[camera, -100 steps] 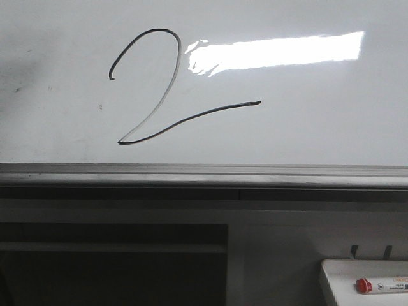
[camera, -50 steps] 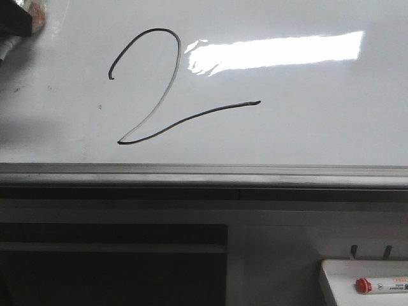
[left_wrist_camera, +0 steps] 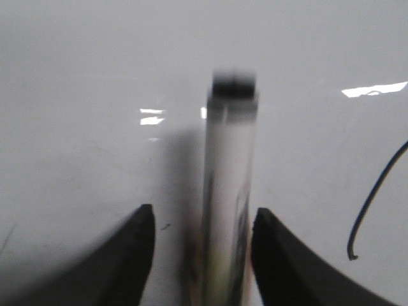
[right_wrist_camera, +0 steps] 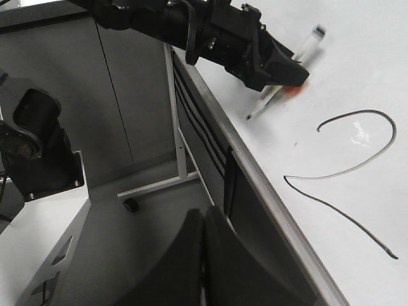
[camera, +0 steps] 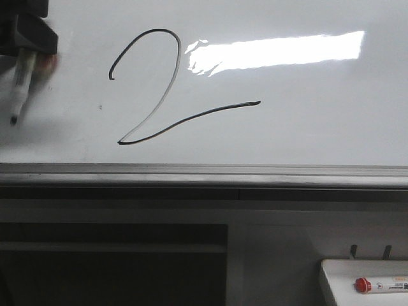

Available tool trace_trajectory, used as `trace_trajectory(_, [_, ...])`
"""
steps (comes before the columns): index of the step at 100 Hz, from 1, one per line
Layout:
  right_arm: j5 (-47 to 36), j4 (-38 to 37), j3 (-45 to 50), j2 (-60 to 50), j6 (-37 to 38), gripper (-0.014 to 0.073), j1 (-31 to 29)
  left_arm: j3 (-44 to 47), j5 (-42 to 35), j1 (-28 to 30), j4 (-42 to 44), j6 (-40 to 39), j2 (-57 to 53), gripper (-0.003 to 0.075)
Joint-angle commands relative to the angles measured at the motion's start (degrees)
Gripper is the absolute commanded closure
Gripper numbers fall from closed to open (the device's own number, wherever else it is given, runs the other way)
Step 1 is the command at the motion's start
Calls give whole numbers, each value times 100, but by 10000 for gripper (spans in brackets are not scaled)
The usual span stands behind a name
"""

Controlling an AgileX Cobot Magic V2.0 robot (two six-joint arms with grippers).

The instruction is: Write number 2 on whiteboard

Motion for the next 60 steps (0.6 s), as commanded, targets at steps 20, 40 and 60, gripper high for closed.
trace_trajectory(20, [-114, 395, -135, -17, -17, 664, -37, -153, -196, 10, -46, -53, -75, 241])
trace_trajectory(40, [-158, 307, -135, -152, -17, 664, -37, -153, -196, 10, -46, -53, -411, 239])
trace_trajectory(60, [-643, -248, -38, -748, -17, 664, -37, -153, 161, 10, 172, -32, -1825, 240])
